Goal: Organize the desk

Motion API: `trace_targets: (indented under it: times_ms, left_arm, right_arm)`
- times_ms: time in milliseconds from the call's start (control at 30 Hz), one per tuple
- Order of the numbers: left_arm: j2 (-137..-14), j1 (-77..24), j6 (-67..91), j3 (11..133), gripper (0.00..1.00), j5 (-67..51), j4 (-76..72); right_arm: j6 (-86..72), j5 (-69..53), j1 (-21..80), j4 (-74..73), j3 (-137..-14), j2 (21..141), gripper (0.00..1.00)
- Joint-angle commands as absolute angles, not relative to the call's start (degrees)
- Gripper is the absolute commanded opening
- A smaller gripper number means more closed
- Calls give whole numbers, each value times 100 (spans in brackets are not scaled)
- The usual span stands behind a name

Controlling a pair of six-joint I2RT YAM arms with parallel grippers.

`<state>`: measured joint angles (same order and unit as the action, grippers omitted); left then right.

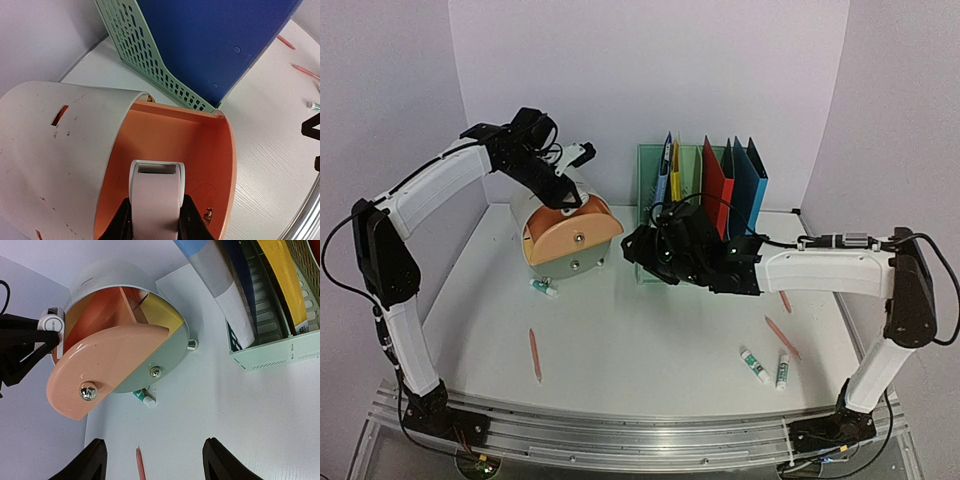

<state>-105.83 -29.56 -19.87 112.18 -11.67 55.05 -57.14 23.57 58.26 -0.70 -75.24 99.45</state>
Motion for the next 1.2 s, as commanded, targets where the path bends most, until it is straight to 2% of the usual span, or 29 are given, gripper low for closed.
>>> trace_targets:
  times_ms: [0,233,467,600,700,1067,1167]
  left_arm:
    - [-10826,-2953,-1997,11436,0,-1157,5678]
    - [-11092,-2964,-2242,11466,1,-726,5718]
    - [-11195,-2965,-2360,11391,21,-647,5744]
    - [-11168,-2963,-2371,11392,40,-698,5748]
    - [-11121,-2968,-2424,11502,47,-746,5822]
    - [-10893,-2971,-2629,12125,48,-674,5870]
    - [-10677,-2971,-2749,12317,48,-1031,5814]
  right_arm:
    - [-5733,2395,5819,0,-7574,9672,67]
    - [-5676,2308,5819,0,-7688,9775,67]
    - [-5651,2339,5821,0,-7714,9800,68]
    - [-5631,2347,5825,0,-7739,9815,68]
    - [-5625,2341,5823,0,-7749,9821,68]
    - [-5574,2284,5822,0,-7827,9894,68]
    - [-5593,2261,5821,0,-7822,9888,68]
